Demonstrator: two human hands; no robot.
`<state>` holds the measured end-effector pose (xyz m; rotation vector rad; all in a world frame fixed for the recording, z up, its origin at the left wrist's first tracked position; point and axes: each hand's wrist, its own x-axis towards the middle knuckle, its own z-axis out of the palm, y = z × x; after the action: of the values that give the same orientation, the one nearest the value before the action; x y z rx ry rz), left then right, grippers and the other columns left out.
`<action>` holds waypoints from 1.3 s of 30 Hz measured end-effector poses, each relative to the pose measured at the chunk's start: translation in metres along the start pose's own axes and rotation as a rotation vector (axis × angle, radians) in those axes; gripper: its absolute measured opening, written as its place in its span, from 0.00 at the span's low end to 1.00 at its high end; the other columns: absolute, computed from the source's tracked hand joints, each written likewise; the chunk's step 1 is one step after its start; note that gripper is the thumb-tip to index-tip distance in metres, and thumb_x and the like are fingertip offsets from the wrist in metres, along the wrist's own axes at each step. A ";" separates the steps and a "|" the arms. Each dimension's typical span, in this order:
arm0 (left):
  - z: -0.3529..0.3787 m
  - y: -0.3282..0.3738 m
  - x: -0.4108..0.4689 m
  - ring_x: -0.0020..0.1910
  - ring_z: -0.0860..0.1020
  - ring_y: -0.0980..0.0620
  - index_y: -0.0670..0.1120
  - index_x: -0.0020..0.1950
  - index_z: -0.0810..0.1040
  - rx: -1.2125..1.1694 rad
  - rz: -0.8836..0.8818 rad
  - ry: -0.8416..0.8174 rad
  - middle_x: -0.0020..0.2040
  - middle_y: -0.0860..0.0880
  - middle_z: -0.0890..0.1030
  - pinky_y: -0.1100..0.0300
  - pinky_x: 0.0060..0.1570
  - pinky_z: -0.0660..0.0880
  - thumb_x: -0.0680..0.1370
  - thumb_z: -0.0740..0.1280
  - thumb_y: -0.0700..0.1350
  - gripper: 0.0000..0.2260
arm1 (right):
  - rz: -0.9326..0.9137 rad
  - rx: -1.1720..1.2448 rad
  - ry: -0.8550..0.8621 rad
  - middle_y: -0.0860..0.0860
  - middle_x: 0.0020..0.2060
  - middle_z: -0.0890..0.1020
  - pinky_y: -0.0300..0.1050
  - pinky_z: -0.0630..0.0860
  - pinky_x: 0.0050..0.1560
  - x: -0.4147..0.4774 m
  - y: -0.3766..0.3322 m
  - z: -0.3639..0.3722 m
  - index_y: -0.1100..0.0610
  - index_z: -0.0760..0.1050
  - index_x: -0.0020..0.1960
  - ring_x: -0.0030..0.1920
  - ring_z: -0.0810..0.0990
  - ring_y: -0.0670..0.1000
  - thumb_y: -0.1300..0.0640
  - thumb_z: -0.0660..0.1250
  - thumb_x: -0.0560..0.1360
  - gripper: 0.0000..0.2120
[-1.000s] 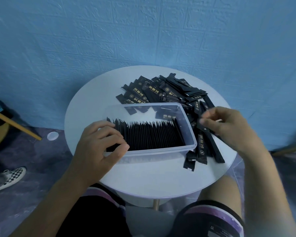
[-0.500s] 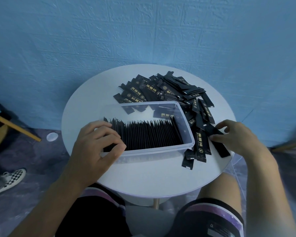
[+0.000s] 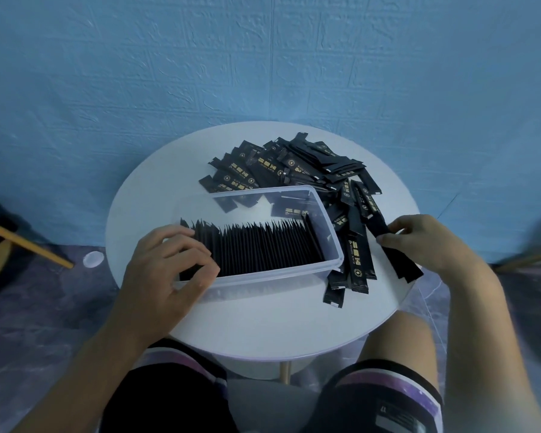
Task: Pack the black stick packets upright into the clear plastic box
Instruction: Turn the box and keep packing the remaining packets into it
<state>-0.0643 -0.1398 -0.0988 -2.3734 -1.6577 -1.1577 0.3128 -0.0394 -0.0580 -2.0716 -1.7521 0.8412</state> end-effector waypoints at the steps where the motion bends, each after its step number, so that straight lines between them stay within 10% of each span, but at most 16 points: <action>1: 0.000 0.001 0.000 0.59 0.75 0.51 0.48 0.41 0.85 0.002 -0.003 -0.001 0.45 0.56 0.83 0.48 0.61 0.71 0.80 0.62 0.53 0.16 | -0.018 0.021 0.007 0.54 0.41 0.83 0.51 0.76 0.51 -0.002 -0.001 -0.002 0.54 0.80 0.47 0.45 0.81 0.56 0.50 0.73 0.76 0.07; 20: -0.001 0.005 0.001 0.58 0.74 0.54 0.47 0.40 0.85 0.004 -0.022 0.006 0.44 0.56 0.83 0.52 0.61 0.70 0.79 0.61 0.53 0.17 | -0.198 0.232 0.064 0.61 0.42 0.82 0.51 0.75 0.45 -0.010 -0.019 -0.008 0.60 0.78 0.48 0.39 0.78 0.58 0.51 0.72 0.76 0.11; 32: 0.000 0.004 0.002 0.58 0.75 0.52 0.47 0.40 0.85 0.007 -0.016 0.022 0.44 0.56 0.83 0.49 0.60 0.71 0.79 0.61 0.53 0.17 | -0.550 0.297 -0.019 0.44 0.28 0.73 0.44 0.66 0.35 -0.051 -0.122 0.040 0.53 0.69 0.38 0.30 0.69 0.46 0.43 0.69 0.74 0.16; 39: 0.002 0.002 0.001 0.58 0.76 0.51 0.47 0.41 0.86 -0.006 -0.004 0.034 0.44 0.55 0.83 0.46 0.61 0.72 0.79 0.62 0.52 0.16 | -0.531 0.040 -0.030 0.51 0.46 0.83 0.50 0.76 0.49 -0.056 -0.163 0.097 0.54 0.77 0.54 0.50 0.80 0.57 0.49 0.66 0.77 0.10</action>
<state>-0.0612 -0.1387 -0.0987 -2.3412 -1.6516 -1.1989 0.1203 -0.0724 -0.0271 -1.4564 -2.1326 0.7324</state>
